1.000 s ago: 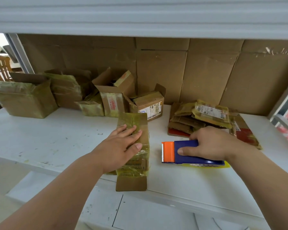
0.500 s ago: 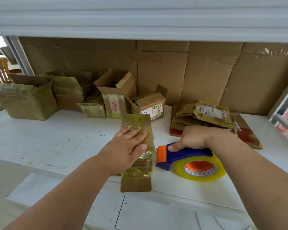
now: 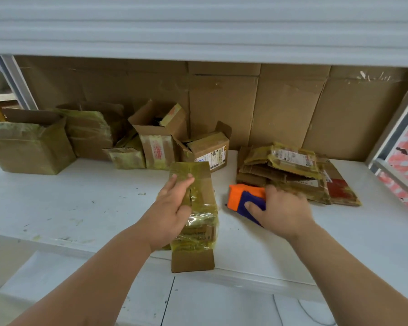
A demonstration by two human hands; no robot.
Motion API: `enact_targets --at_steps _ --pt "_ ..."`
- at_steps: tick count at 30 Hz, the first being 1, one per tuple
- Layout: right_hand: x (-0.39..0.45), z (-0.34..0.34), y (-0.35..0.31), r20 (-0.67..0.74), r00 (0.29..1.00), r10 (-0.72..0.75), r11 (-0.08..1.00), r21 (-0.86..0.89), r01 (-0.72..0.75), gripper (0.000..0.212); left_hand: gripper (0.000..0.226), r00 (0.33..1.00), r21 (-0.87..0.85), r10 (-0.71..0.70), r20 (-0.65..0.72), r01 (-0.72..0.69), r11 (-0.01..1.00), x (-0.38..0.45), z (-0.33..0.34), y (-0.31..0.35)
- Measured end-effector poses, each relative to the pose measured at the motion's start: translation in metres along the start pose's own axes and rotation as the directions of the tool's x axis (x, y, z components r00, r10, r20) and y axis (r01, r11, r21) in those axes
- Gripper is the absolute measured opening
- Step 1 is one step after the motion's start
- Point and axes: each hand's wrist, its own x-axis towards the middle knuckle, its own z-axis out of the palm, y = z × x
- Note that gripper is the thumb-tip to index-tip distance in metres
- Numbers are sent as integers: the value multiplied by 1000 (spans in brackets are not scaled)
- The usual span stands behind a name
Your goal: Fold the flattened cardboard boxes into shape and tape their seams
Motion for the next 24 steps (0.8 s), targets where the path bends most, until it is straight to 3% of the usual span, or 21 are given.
enact_targets --at_steps 2,4,6,8,9,11,13,14,16,18,22,24 --pt "-12 20 -4 42 999 12 1000 -19 -11 49 56 993 -148 9 -118 -26 989 -3 4 -1" --pt "-21 34 -6 67 996 53 999 -5 -53 47 53 976 -388 -98 -196 14 922 -10 9 2" --pt "-26 39 -8 -84 994 72 996 57 -67 52 58 959 -591 -222 -178 76 803 -18 14 7" --pt "-32 33 -17 -327 942 81 953 301 23 57 63 949 -661 -275 -153 109 743 -23 21 8" --pt "-37 29 -27 -377 921 94 875 472 104 54 65 947 -679 -284 -151 109 726 -25 23 8" --pt "-50 21 -56 -269 962 56 599 779 183 53 71 943 -711 -295 -151 104 696 -27 25 11" --pt "-65 22 -86 -84 994 -69 311 945 101 65 75 936 -711 -321 -144 128 692 -27 26 10" --pt "-71 26 -98 -28 995 -99 228 972 50 73 77 934 -702 -333 -133 149 696 -28 25 8" --pt "-76 34 -110 16 995 -95 118 993 -4 80 82 927 -754 -366 -77 186 630 -29 25 2" --pt "-75 34 -113 59 996 -73 8 998 -59 81 75 920 -851 -392 13 216 479 -27 25 0" --pt "-71 45 -110 117 990 -84 -96 988 -125 87 55 916 -937 -394 79 203 285 -26 16 20" --pt "-68 53 -108 142 984 -105 -90 984 -151 87 51 912 -953 -401 85 191 234 -27 15 24"
